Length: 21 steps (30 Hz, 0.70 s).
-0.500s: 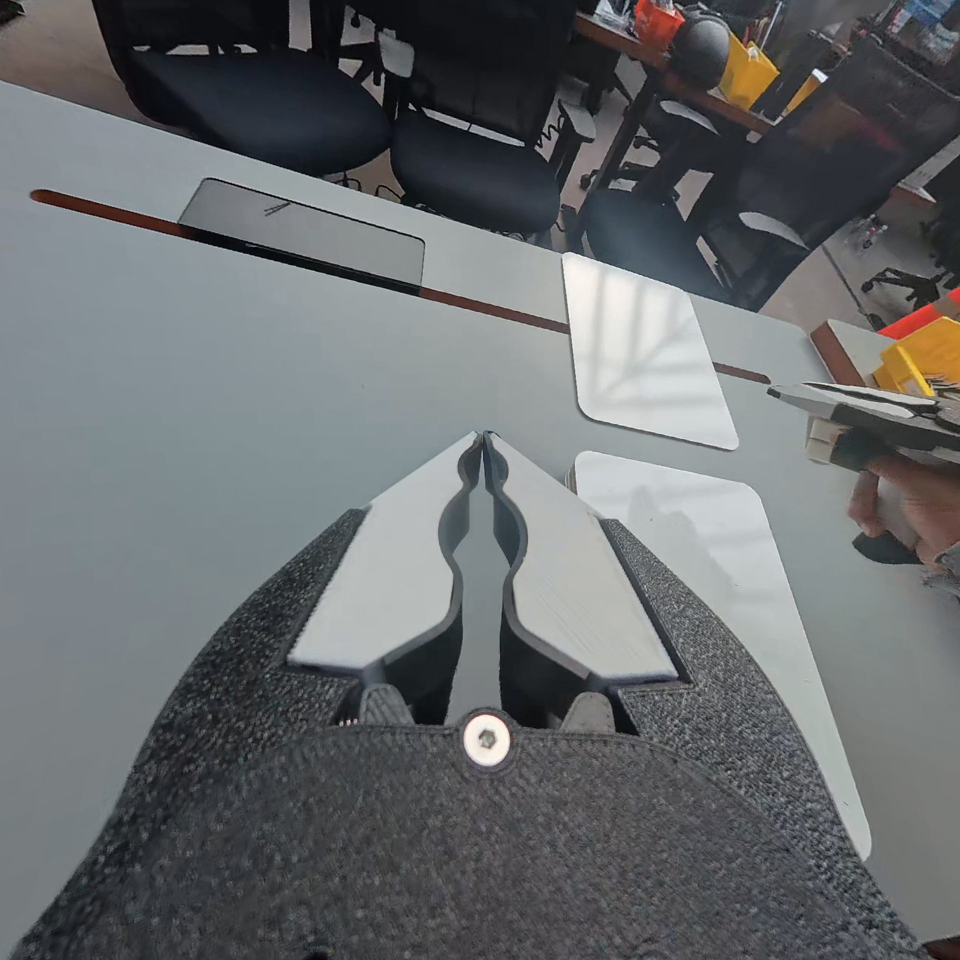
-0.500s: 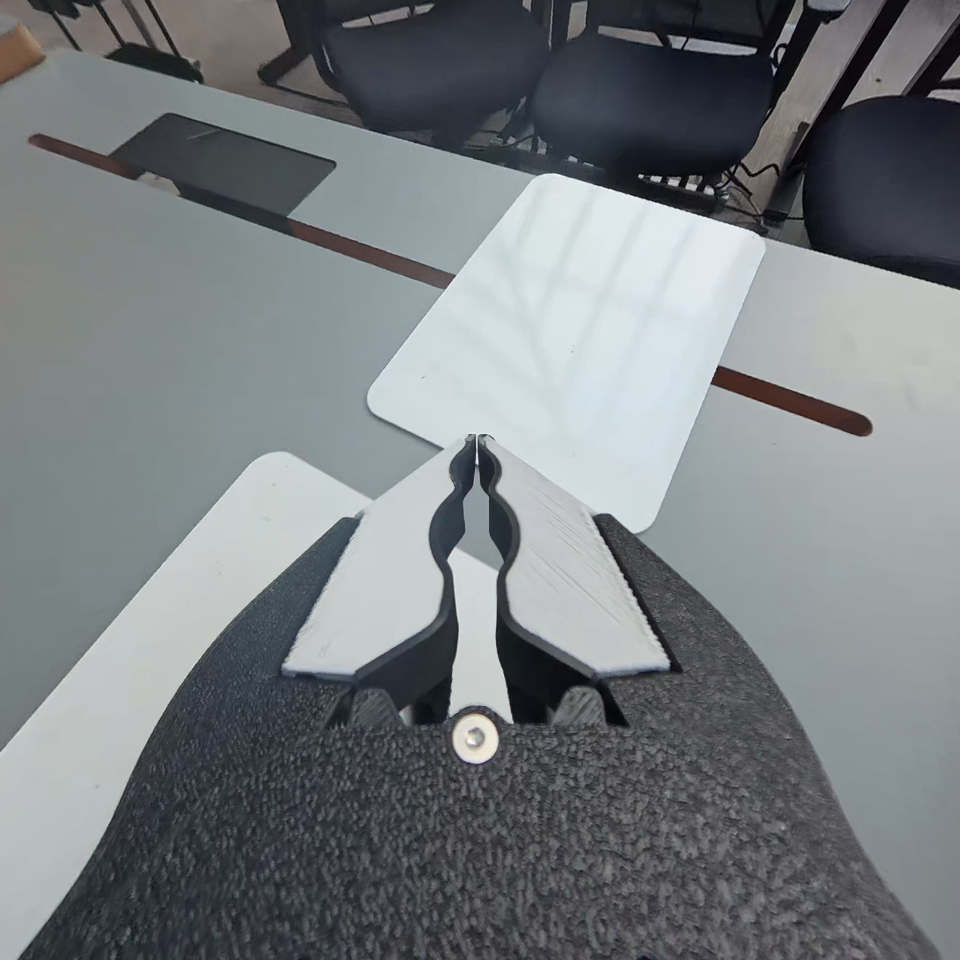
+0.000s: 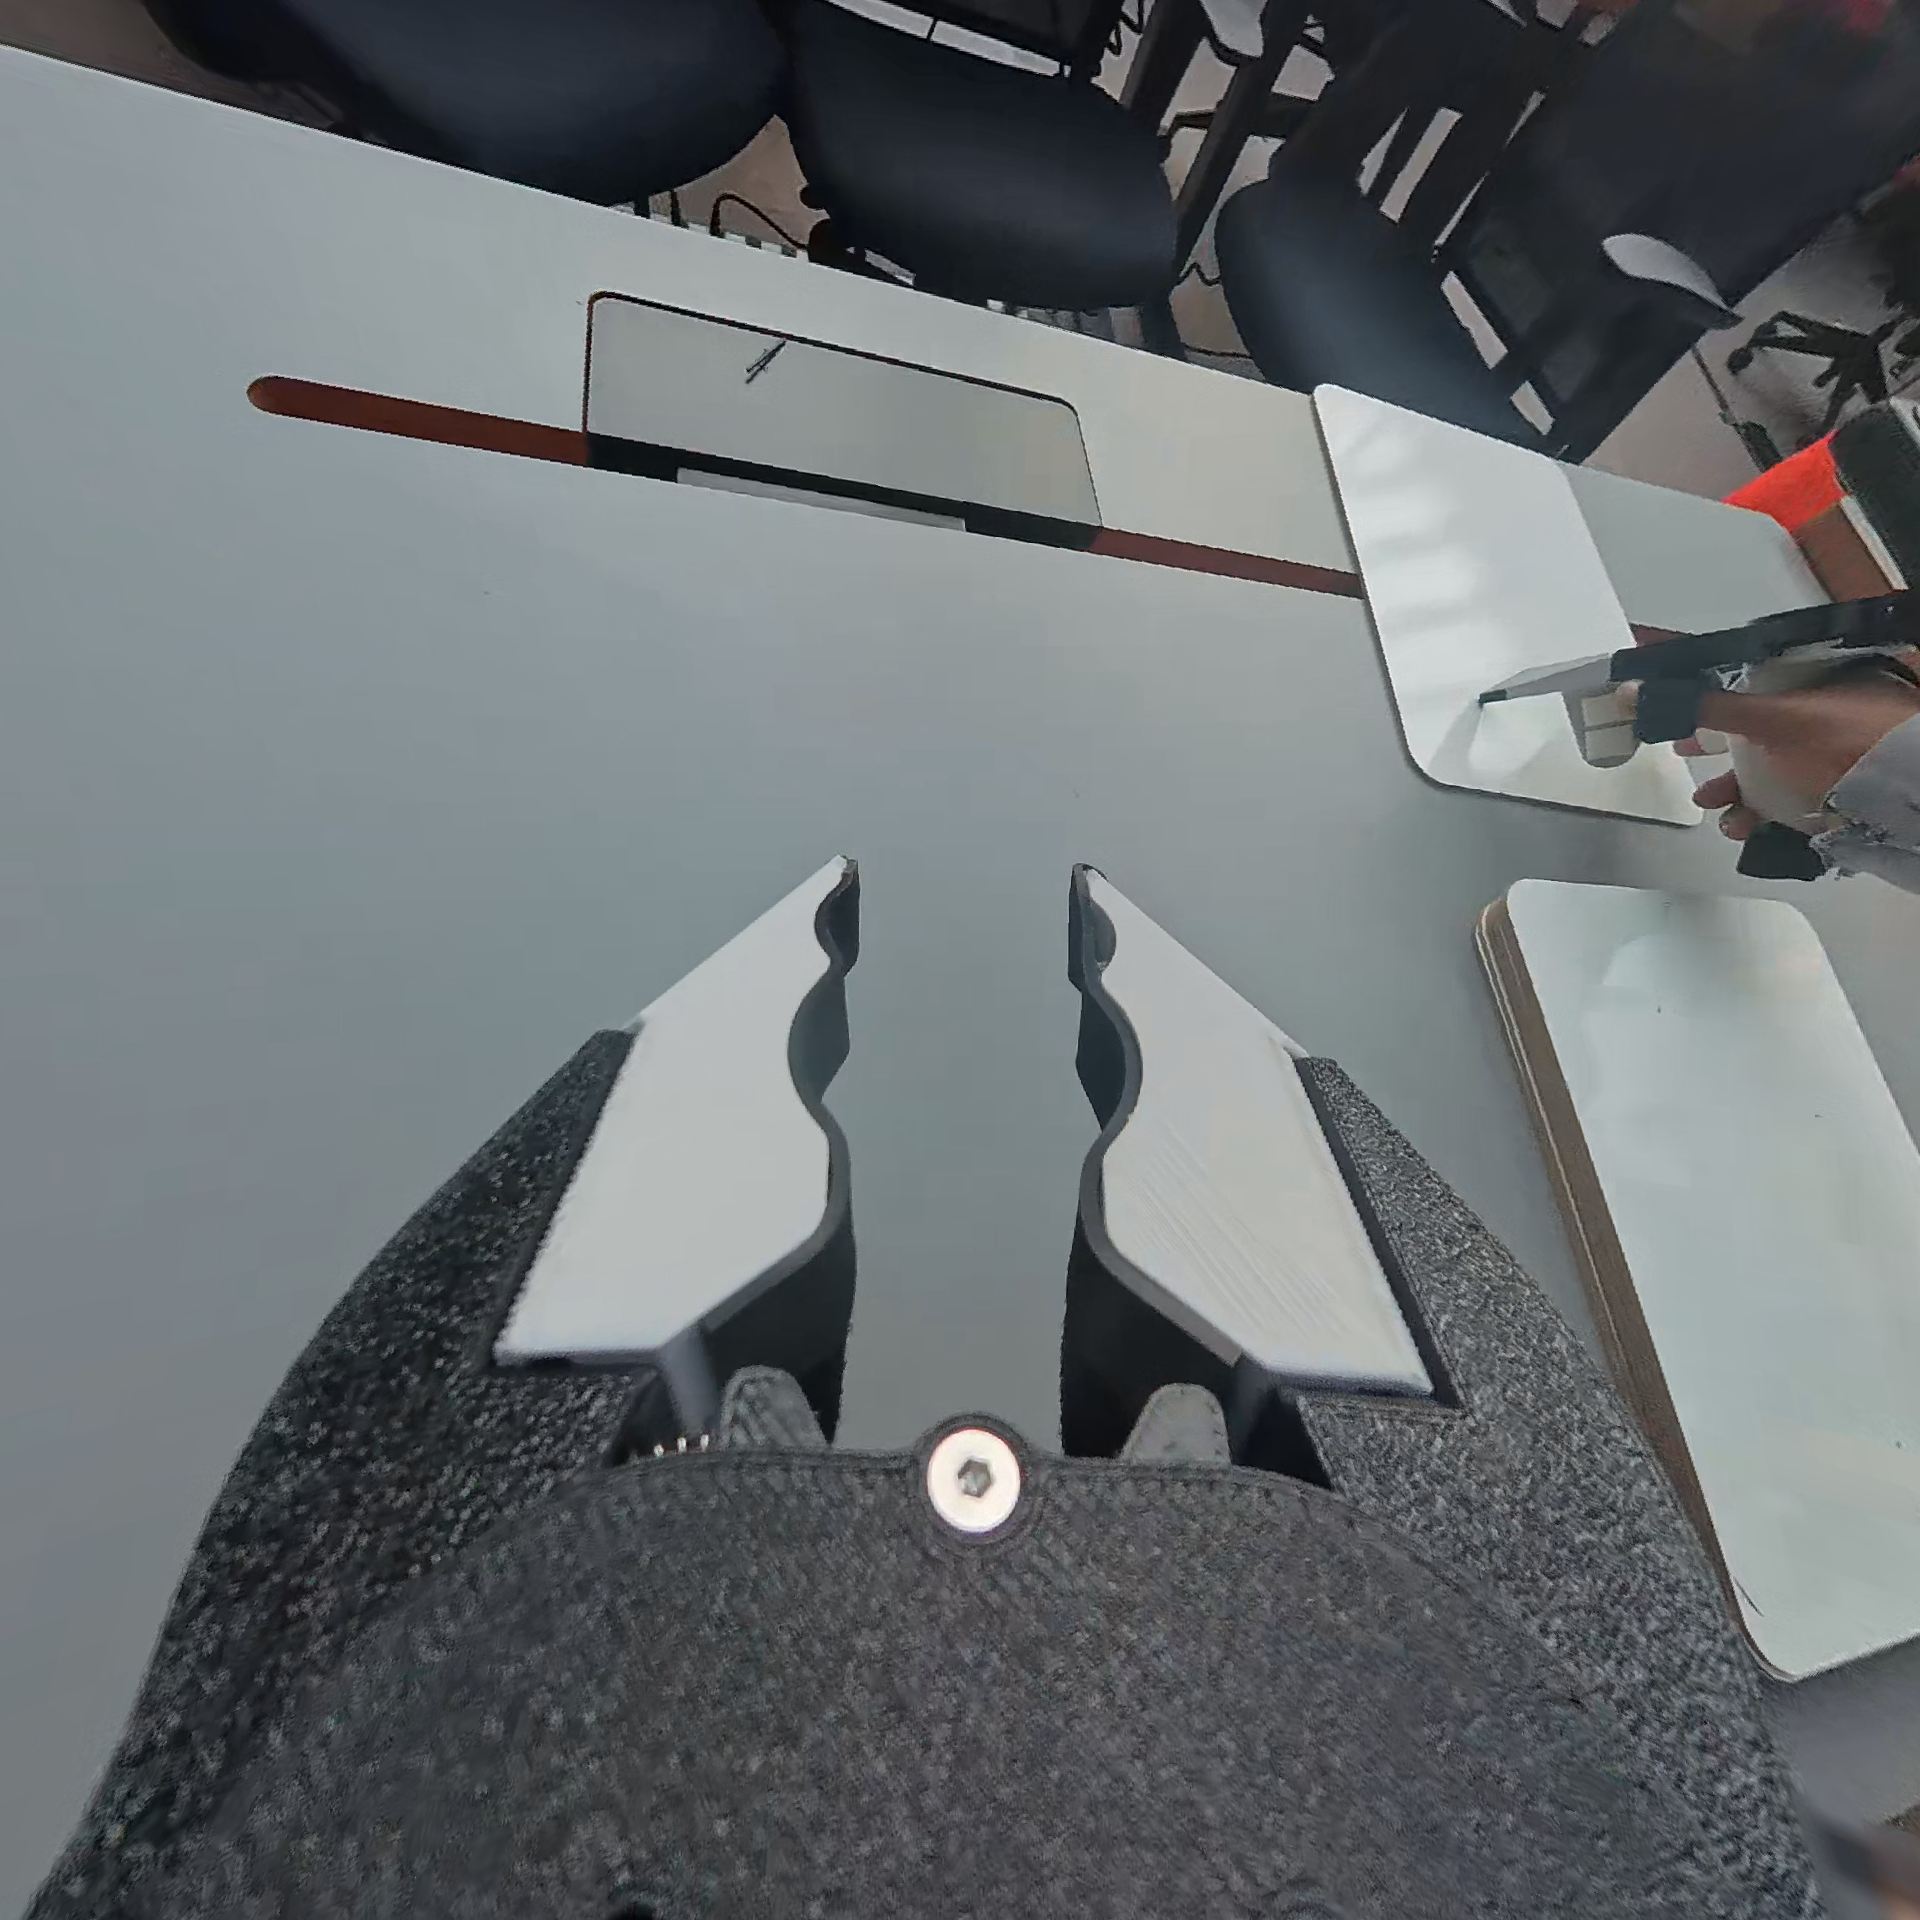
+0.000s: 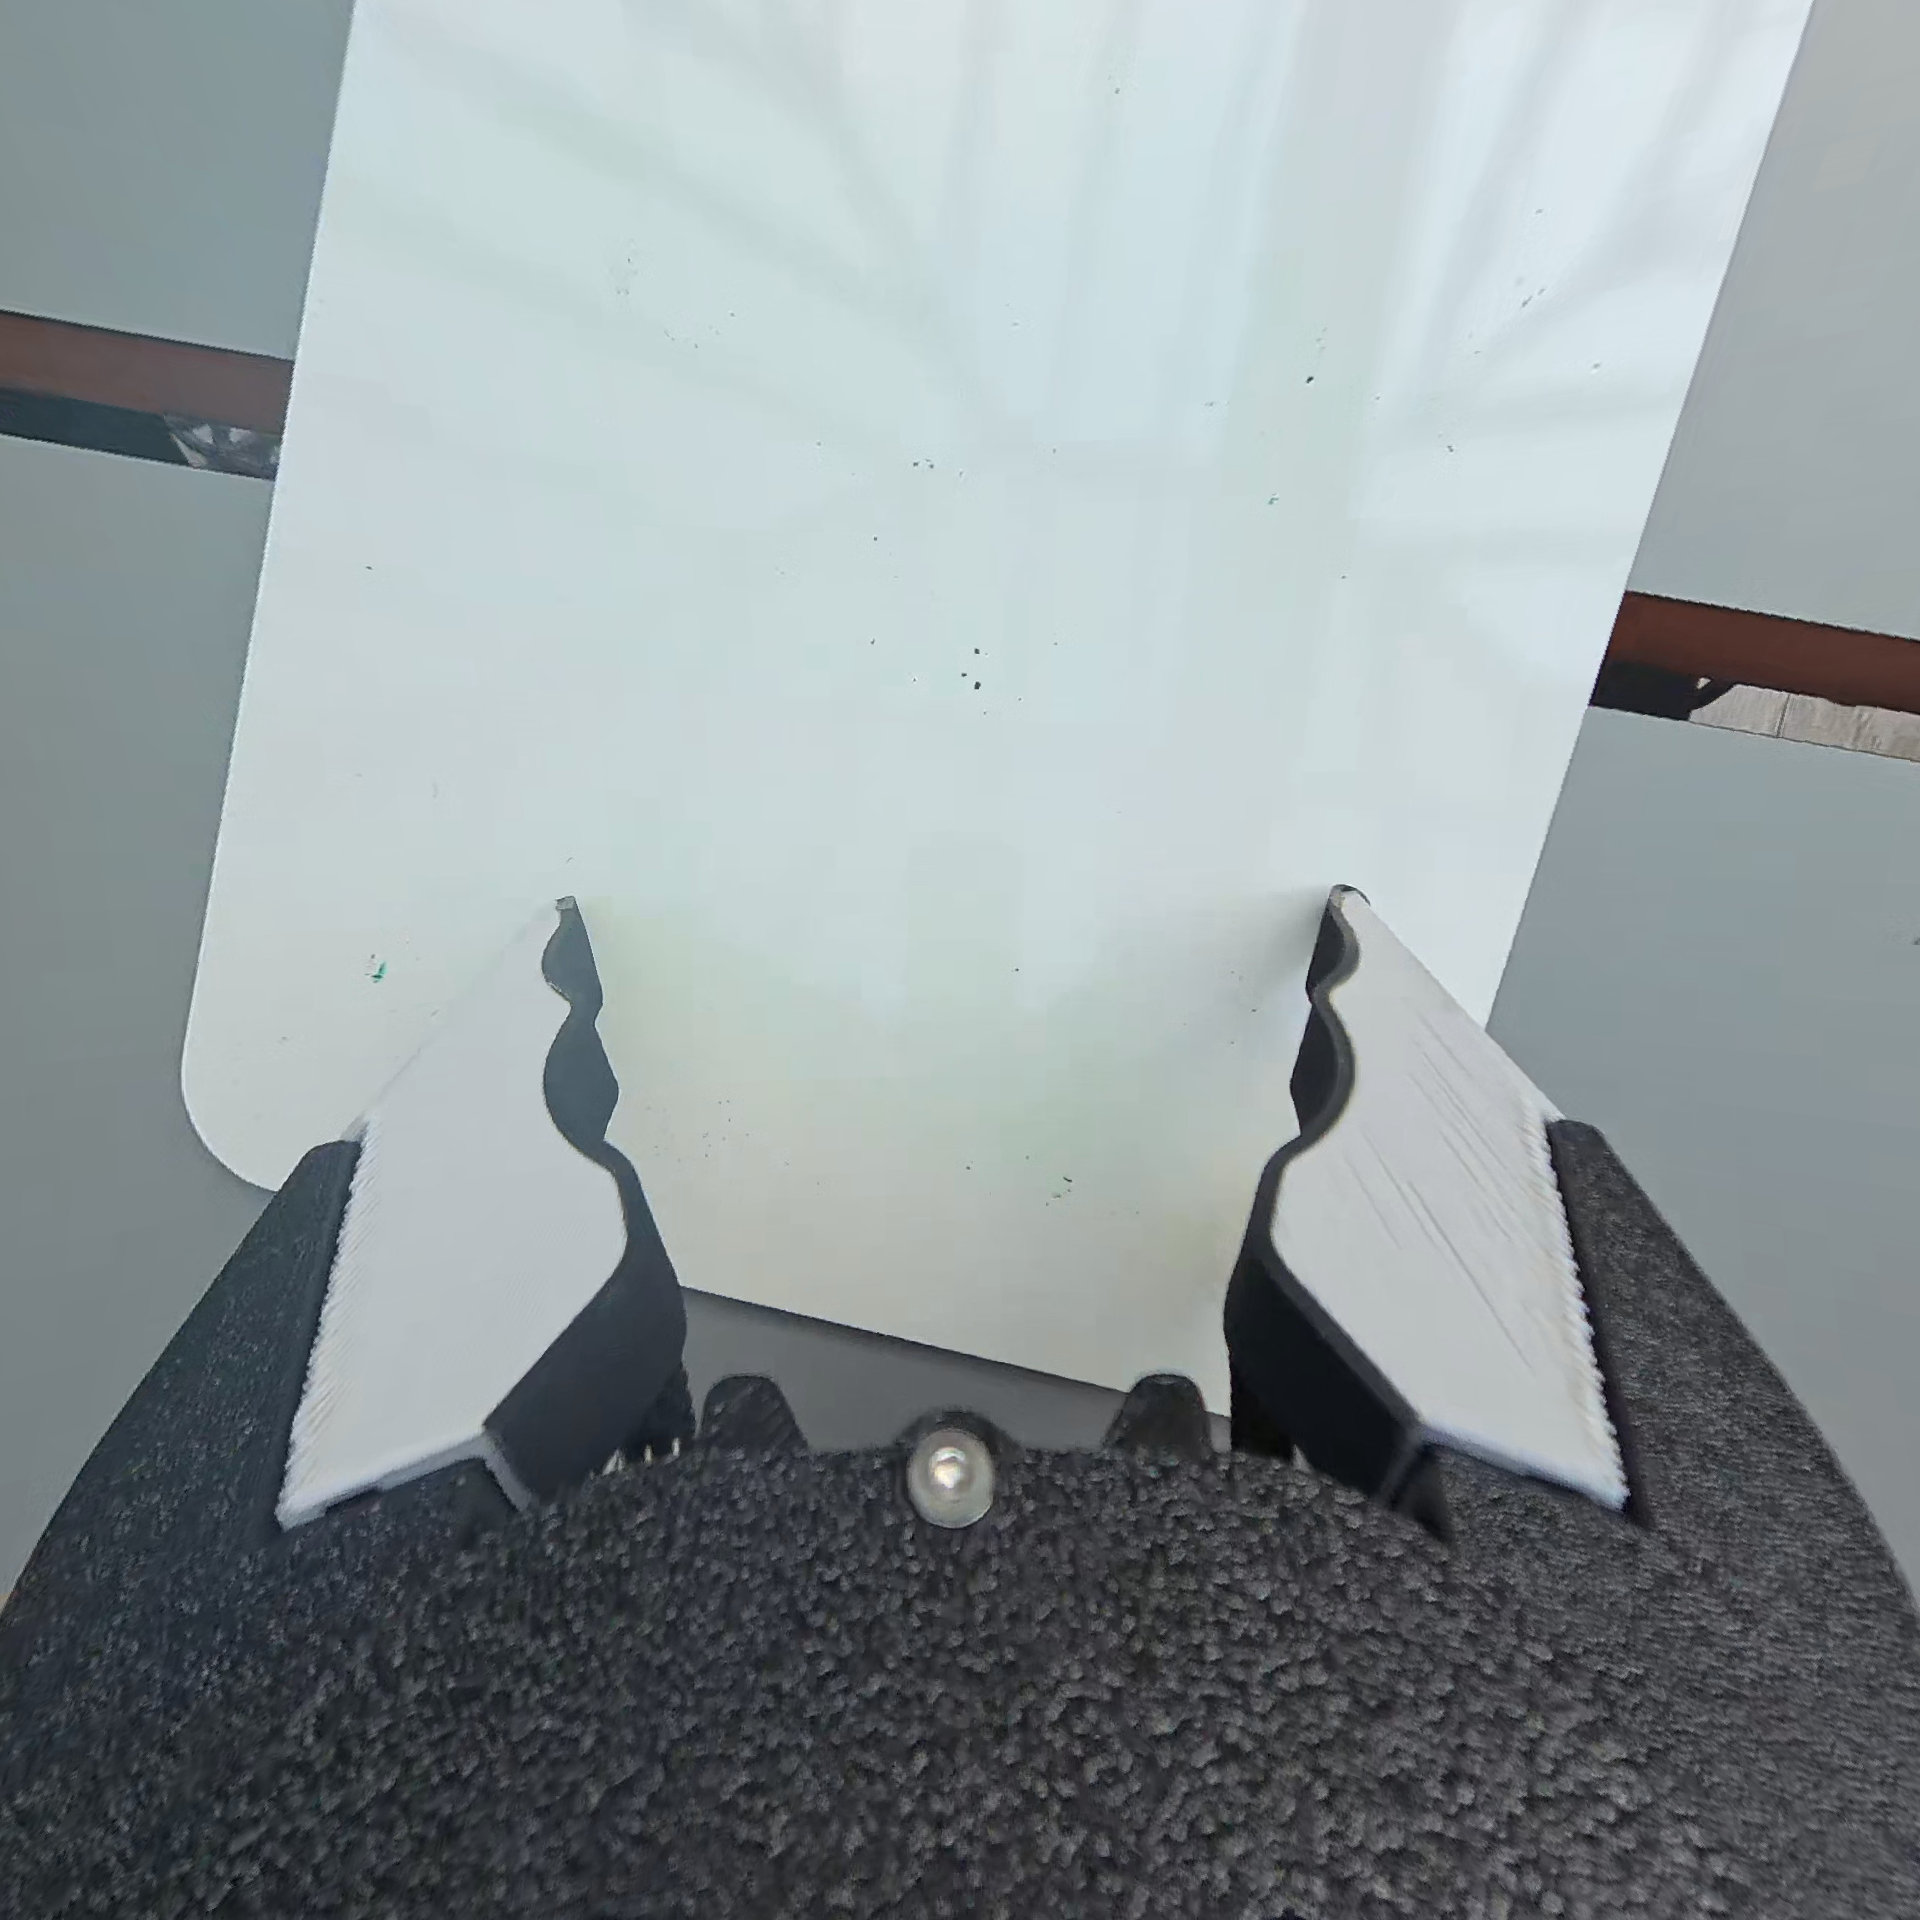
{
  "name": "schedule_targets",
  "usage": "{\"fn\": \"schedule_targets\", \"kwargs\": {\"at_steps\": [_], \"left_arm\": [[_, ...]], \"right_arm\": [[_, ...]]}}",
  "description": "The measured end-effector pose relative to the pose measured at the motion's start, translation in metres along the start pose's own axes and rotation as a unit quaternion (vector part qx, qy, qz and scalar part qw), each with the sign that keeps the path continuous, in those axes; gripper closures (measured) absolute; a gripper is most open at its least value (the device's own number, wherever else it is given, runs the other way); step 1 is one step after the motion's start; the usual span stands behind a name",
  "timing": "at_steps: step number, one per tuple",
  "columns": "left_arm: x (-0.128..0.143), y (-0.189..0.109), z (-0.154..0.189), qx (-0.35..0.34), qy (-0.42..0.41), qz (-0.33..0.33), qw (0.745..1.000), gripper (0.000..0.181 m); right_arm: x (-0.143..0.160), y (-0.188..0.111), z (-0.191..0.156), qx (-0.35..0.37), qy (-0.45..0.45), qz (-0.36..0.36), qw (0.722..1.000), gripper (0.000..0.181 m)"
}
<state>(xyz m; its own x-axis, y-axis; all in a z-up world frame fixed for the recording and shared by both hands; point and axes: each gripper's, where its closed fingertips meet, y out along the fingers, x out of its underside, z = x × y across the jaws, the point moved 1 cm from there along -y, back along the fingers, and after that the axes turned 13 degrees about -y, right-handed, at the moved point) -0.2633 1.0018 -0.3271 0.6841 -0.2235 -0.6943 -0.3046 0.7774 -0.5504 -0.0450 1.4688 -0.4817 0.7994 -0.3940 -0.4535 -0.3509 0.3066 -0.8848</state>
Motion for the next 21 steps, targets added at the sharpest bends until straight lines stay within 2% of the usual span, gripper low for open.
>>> {"fn": "schedule_targets", "kwargs": {"at_steps": [3,6,9,14,17,21], "left_arm": [[-0.016,0.014,-0.022,0.031,0.012,-0.022,0.999,0.139],[-0.023,0.022,-0.034,0.058,0.025,-0.038,0.997,0.136],[-0.021,0.021,-0.04,0.076,0.025,-0.05,0.996,0.134],[-0.005,0.001,-0.049,0.085,0.026,-0.062,0.994,0.132],[0.007,-0.013,-0.054,0.083,0.028,-0.069,0.994,0.13],[0.029,-0.03,-0.056,0.083,0.035,-0.082,0.993,0.124]], "right_arm": [[-0.004,-0.002,-0.04,-0.004,-0.004,-0.012,1.0,0.047],[-0.011,-0.005,-0.096,-0.011,-0.016,-0.017,1.0,0.047],[-0.021,-0.007,-0.161,-0.02,-0.033,-0.018,0.999,0.047],[-0.031,-0.014,-0.264,-0.034,-0.06,-0.015,0.997,0.047],[-0.017,-0.026,-0.309,-0.028,-0.051,-0.005,0.998,0.047],[0.031,-0.056,-0.352,-0.021,-0.043,0.01,0.999,0.047]]}}
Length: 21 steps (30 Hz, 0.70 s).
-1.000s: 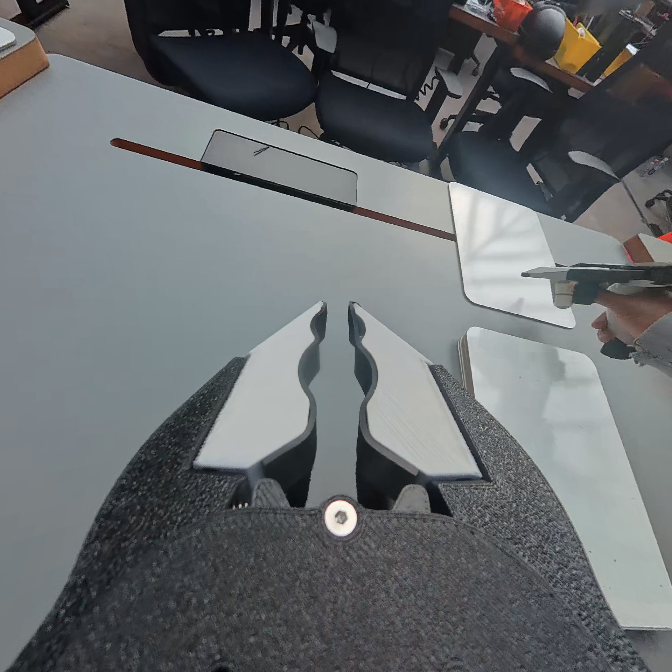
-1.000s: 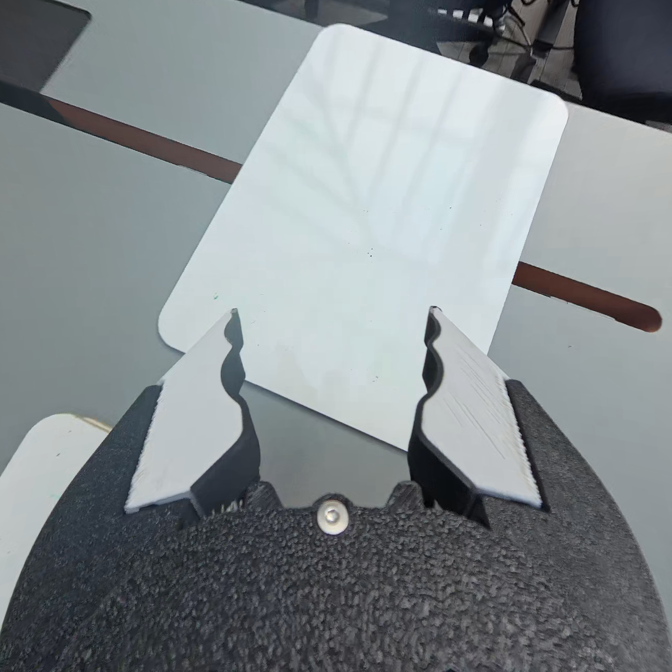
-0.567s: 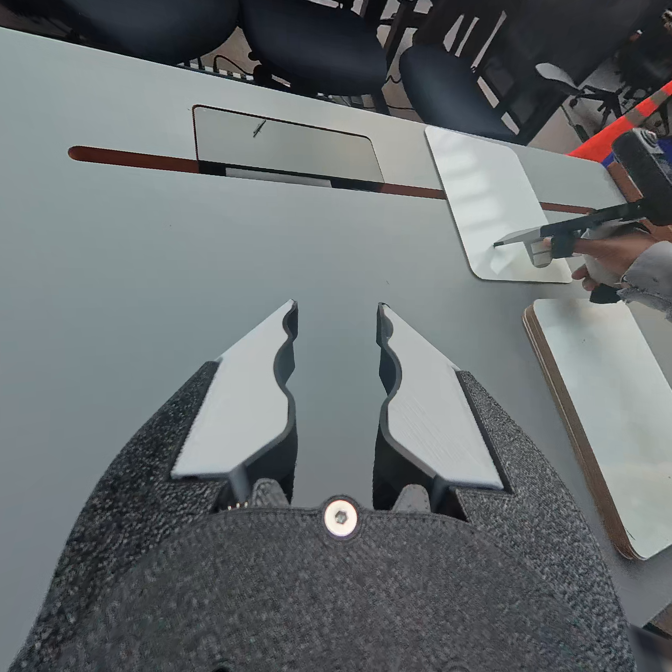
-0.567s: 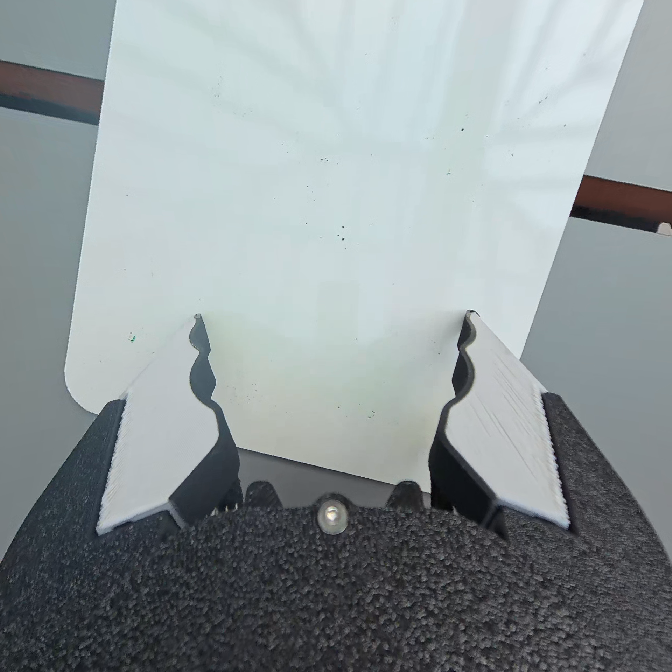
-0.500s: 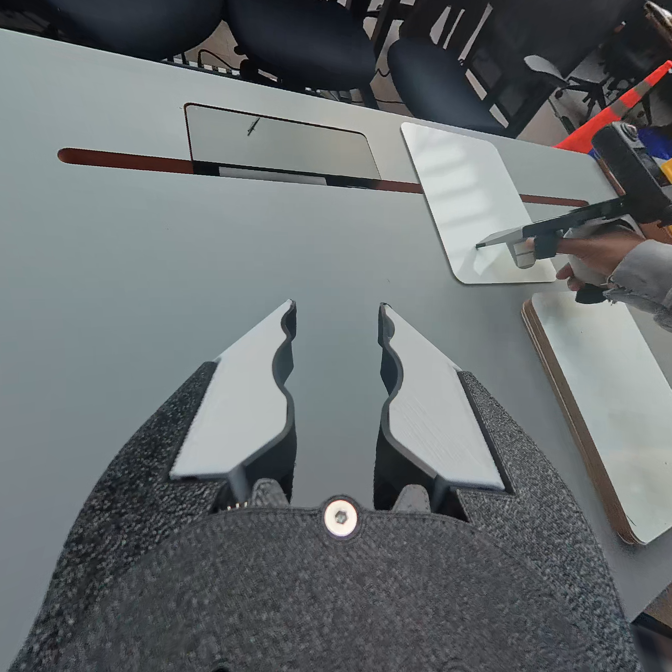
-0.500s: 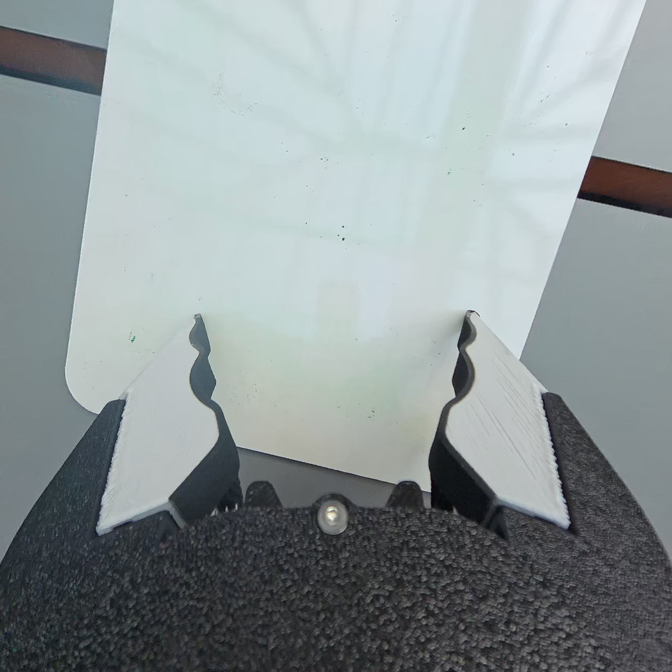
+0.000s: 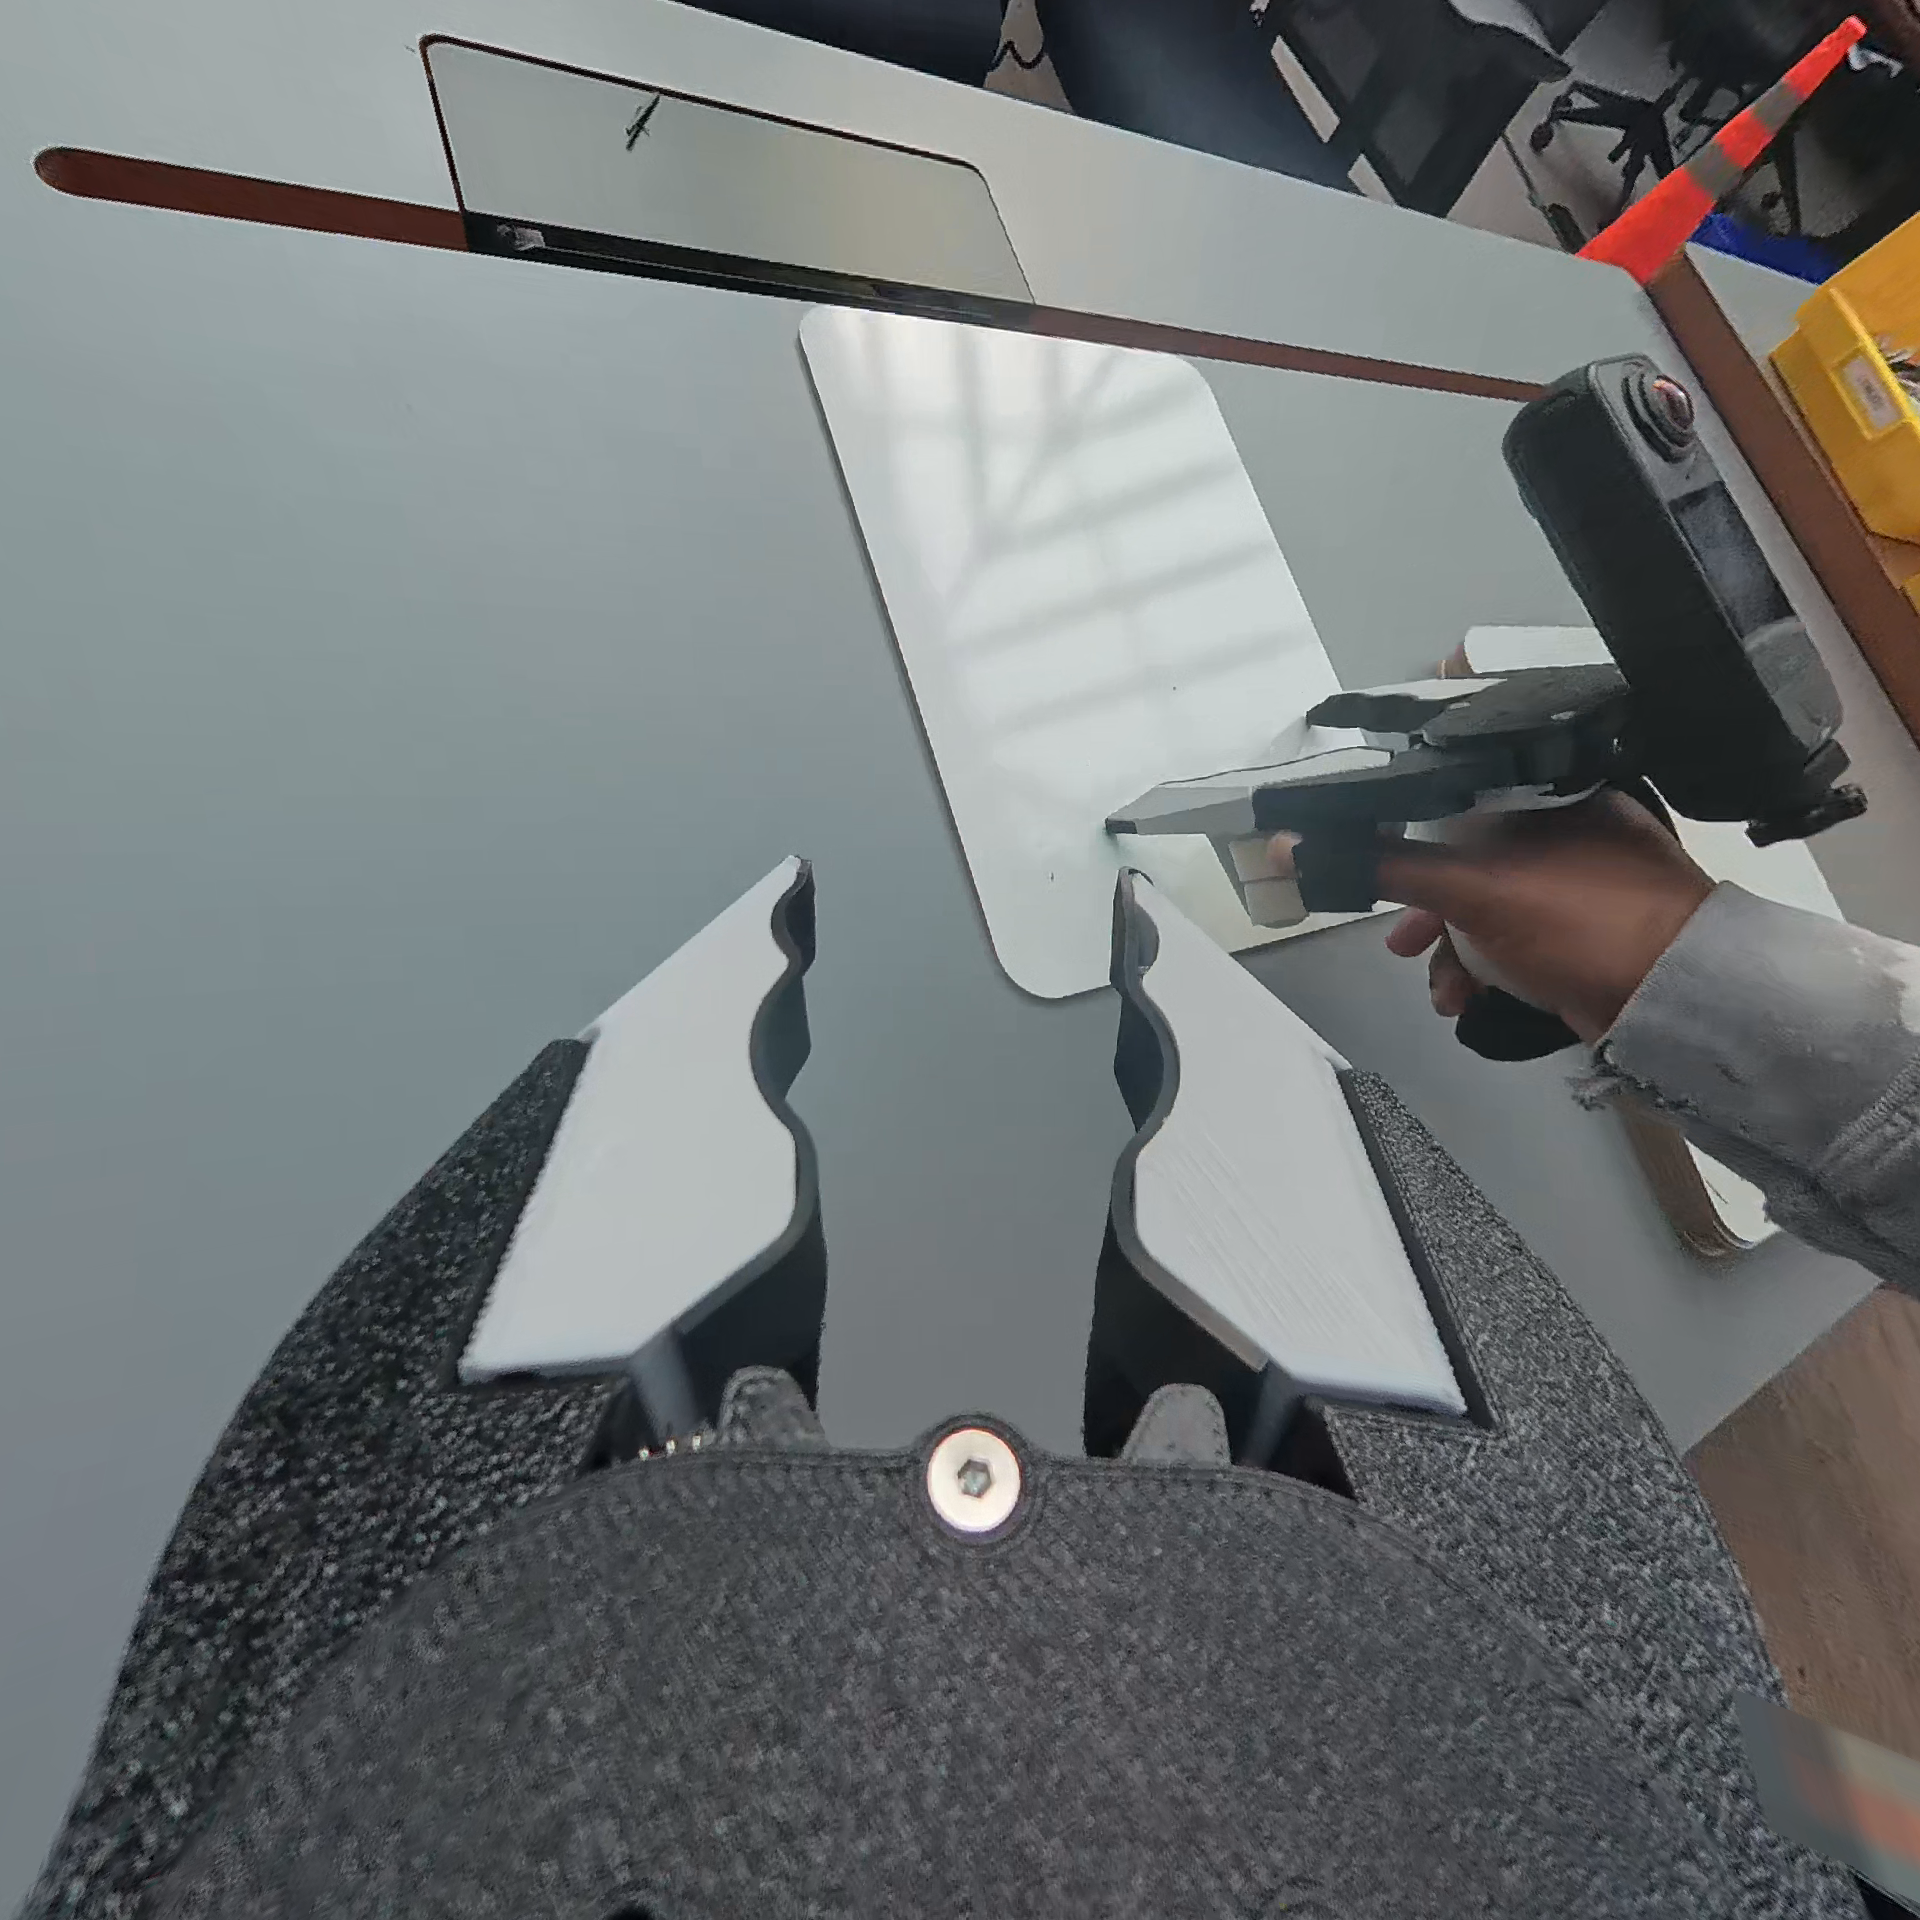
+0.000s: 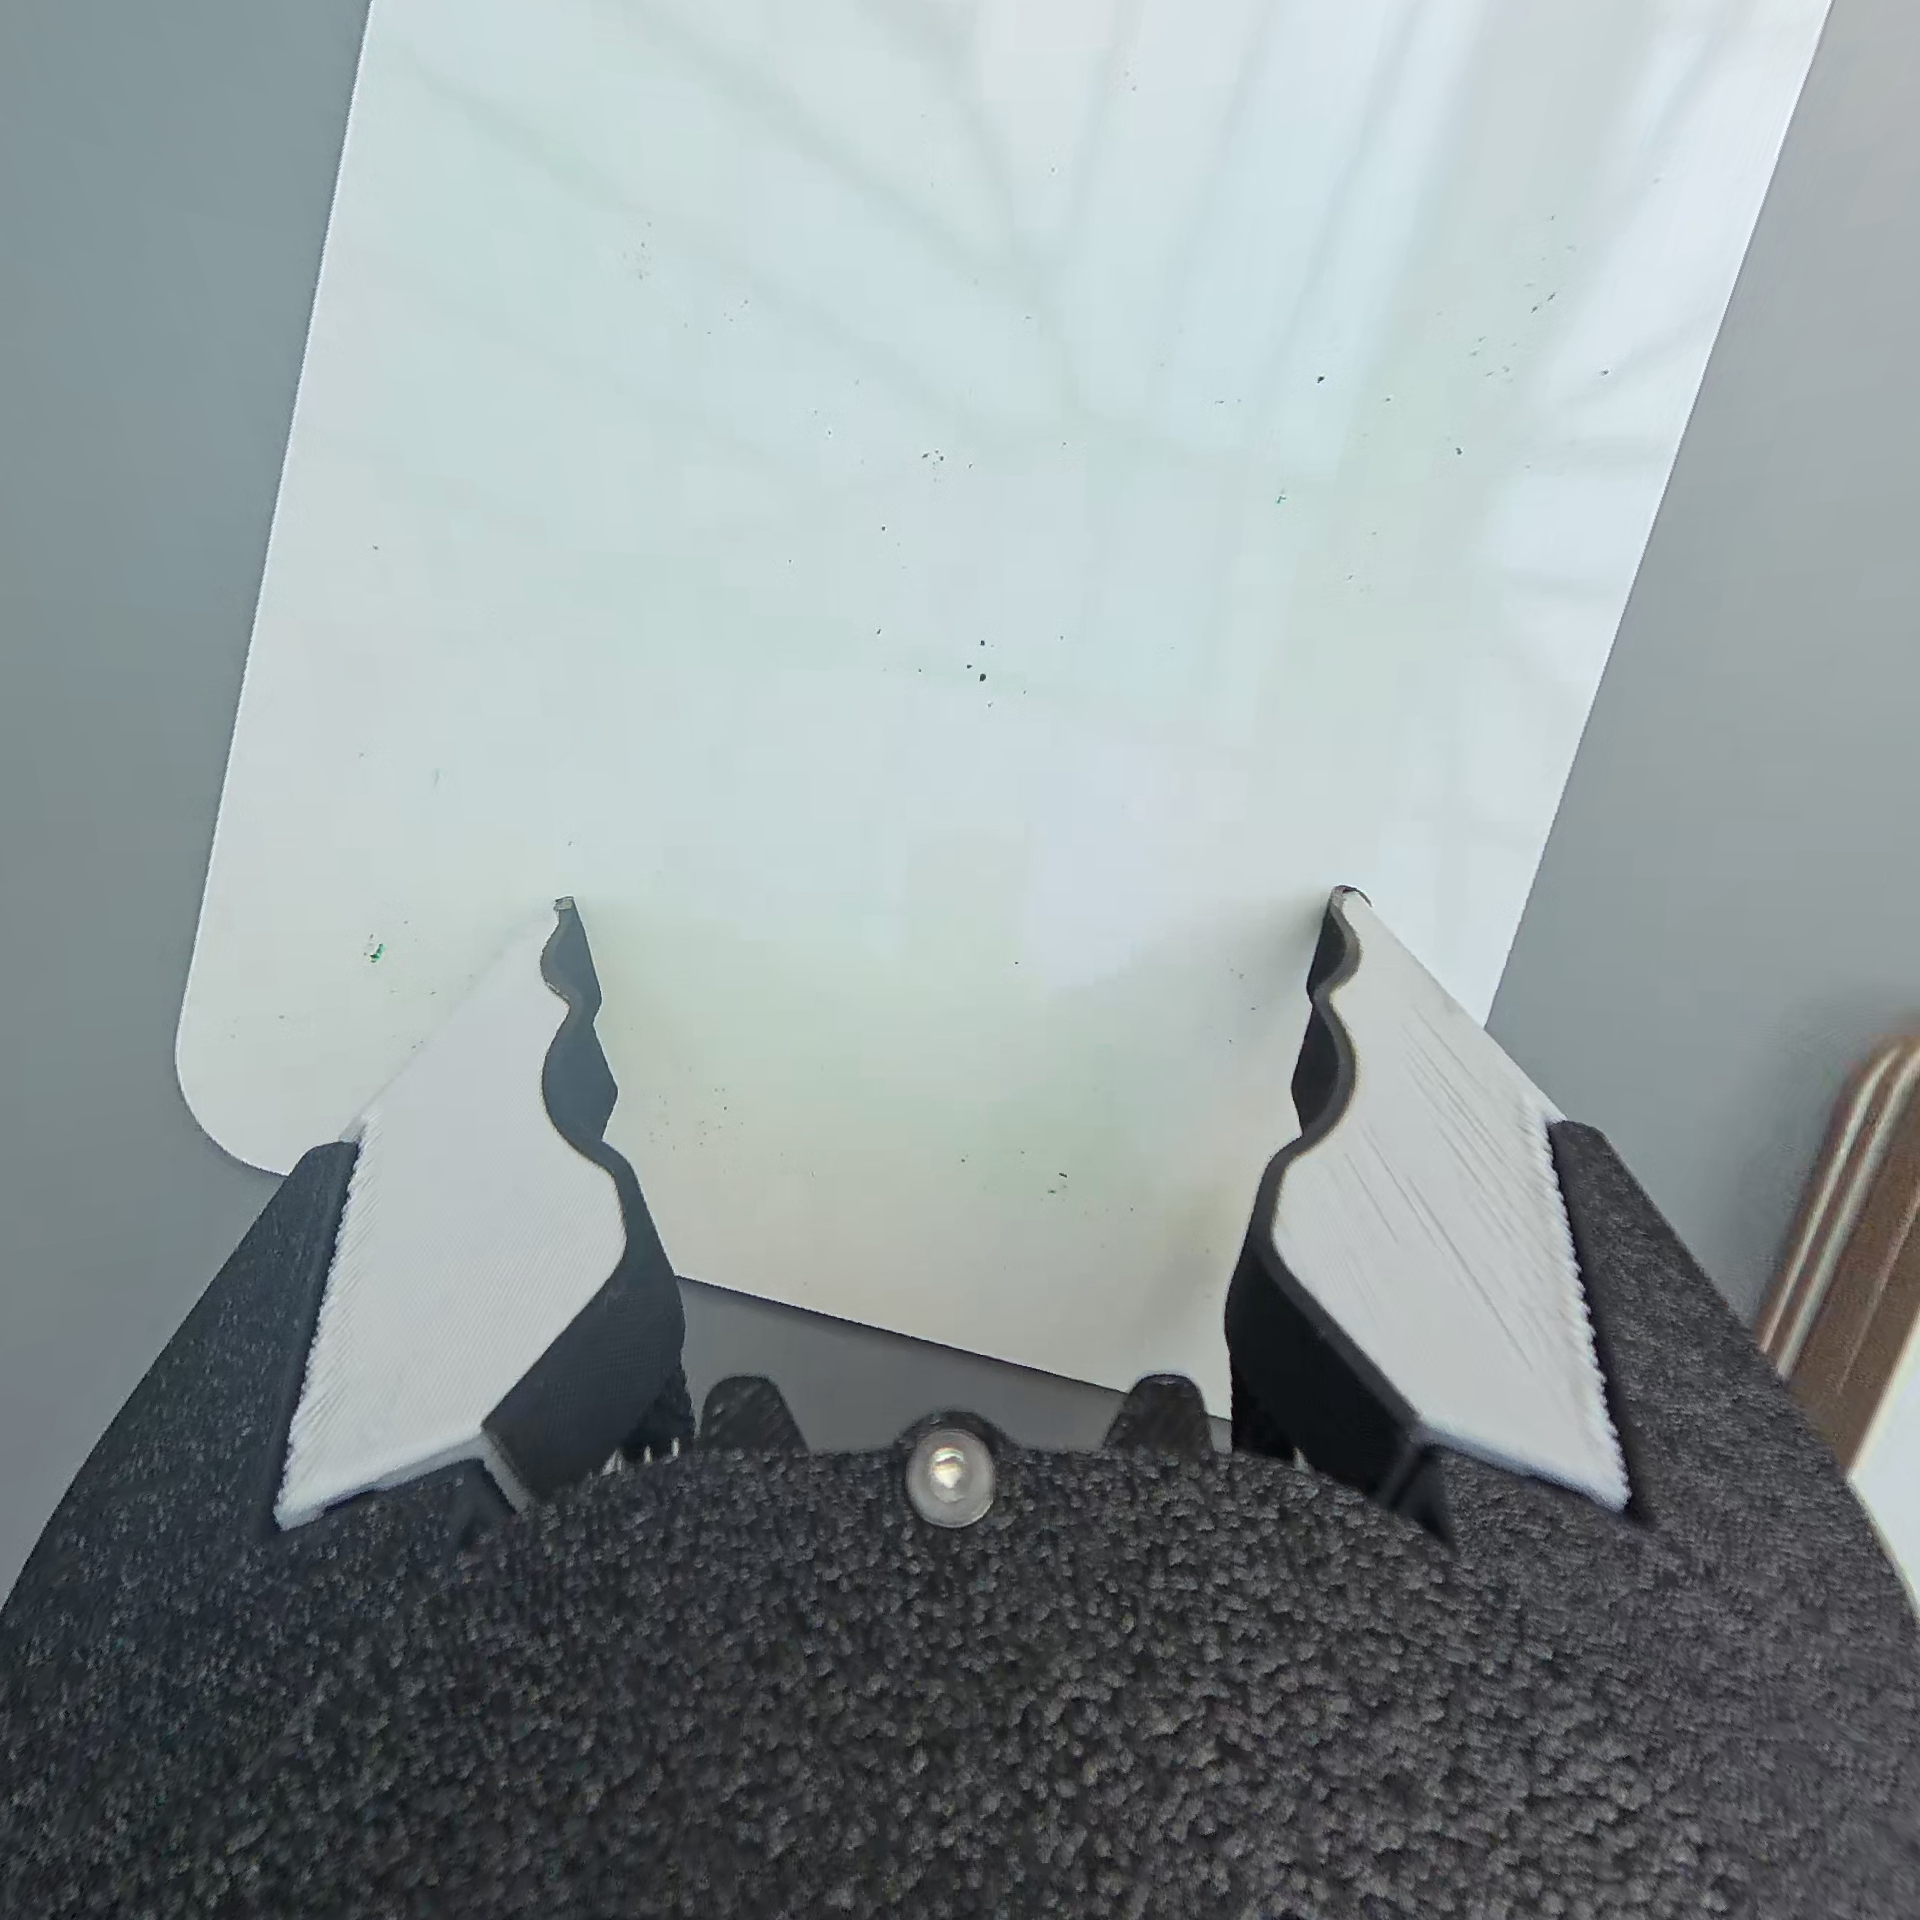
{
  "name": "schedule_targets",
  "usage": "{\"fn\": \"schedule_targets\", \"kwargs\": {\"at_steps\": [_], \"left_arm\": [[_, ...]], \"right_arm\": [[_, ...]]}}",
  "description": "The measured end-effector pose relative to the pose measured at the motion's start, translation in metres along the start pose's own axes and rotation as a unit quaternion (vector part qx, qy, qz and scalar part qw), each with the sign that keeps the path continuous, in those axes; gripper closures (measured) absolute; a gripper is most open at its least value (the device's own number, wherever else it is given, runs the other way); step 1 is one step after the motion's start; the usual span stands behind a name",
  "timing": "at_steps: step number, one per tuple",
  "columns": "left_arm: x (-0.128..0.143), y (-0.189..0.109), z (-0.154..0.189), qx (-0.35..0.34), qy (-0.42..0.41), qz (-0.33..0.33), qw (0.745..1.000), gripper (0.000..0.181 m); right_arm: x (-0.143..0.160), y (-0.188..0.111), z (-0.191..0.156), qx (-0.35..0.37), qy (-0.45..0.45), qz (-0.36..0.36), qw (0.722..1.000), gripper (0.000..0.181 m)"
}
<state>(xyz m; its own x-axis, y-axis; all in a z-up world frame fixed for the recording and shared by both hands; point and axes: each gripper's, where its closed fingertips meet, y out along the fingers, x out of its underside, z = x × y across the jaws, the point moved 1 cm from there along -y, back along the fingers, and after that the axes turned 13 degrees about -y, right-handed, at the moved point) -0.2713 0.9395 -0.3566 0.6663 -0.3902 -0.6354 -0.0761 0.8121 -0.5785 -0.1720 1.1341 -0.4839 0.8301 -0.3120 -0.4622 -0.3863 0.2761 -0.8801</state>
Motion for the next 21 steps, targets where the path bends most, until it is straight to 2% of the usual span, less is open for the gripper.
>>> {"fn": "schedule_targets", "kwargs": {"at_steps": [6,12,16,21], "left_arm": [[0.054,-0.019,0.018,0.013,0.007,-0.029,0.999,0.122],[0.135,-0.053,0.038,0.019,0.021,-0.054,0.998,0.121],[0.201,-0.081,0.045,0.02,0.016,-0.072,0.997,0.121],[0.283,-0.112,0.044,0.016,-0.013,-0.107,0.994,0.119]], "right_arm": [[0.1,-0.06,-0.058,0.006,0.004,0.017,1.0,0.047],[0.196,-0.117,-0.104,0.011,0.007,0.029,0.999,0.047],[0.242,-0.144,-0.129,0.019,0.012,0.048,0.999,0.048],[0.273,-0.171,-0.141,0.013,0.022,0.077,0.997,0.049]]}}
